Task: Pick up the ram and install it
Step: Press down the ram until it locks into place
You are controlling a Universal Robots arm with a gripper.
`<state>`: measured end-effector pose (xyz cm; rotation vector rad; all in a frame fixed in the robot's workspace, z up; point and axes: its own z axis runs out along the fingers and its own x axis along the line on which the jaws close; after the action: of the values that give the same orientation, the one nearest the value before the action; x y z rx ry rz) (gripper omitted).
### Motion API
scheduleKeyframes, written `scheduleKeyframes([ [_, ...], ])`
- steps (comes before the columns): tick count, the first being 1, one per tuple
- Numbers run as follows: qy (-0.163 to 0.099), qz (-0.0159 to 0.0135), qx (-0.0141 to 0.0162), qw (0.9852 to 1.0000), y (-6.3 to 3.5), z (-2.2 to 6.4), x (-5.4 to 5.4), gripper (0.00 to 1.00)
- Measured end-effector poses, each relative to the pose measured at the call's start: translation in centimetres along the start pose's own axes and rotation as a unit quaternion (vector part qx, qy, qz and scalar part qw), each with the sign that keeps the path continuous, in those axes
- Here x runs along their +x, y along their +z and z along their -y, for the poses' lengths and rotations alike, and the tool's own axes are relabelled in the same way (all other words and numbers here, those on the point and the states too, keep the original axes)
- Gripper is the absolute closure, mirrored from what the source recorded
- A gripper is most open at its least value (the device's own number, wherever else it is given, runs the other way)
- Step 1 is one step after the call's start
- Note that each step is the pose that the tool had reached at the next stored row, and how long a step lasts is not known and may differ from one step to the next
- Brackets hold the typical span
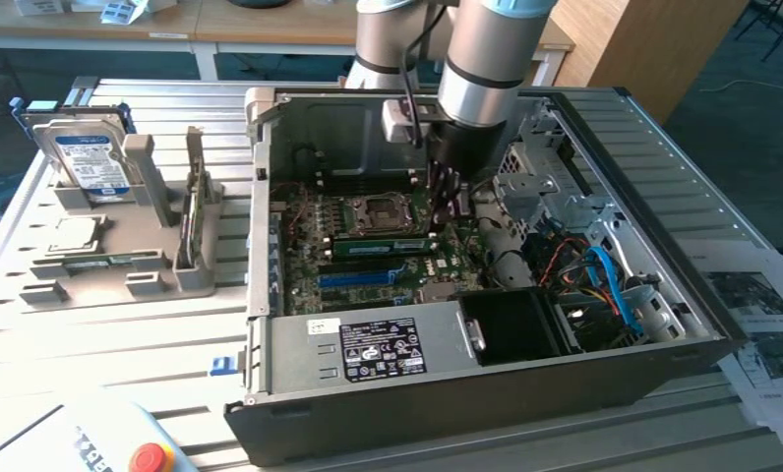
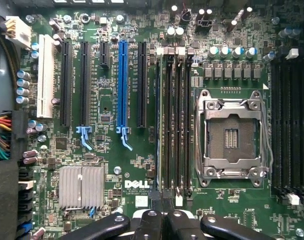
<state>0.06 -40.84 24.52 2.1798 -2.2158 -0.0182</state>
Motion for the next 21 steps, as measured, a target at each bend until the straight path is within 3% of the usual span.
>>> scheduleKeyframes([
  [11,0.0,0.0,0.0,1.0,-0.35,-0.28,0.0,0.9],
  [21,0.0,0.0,0.0001,1.0,-0.22,-4.56,0.1,0.9],
])
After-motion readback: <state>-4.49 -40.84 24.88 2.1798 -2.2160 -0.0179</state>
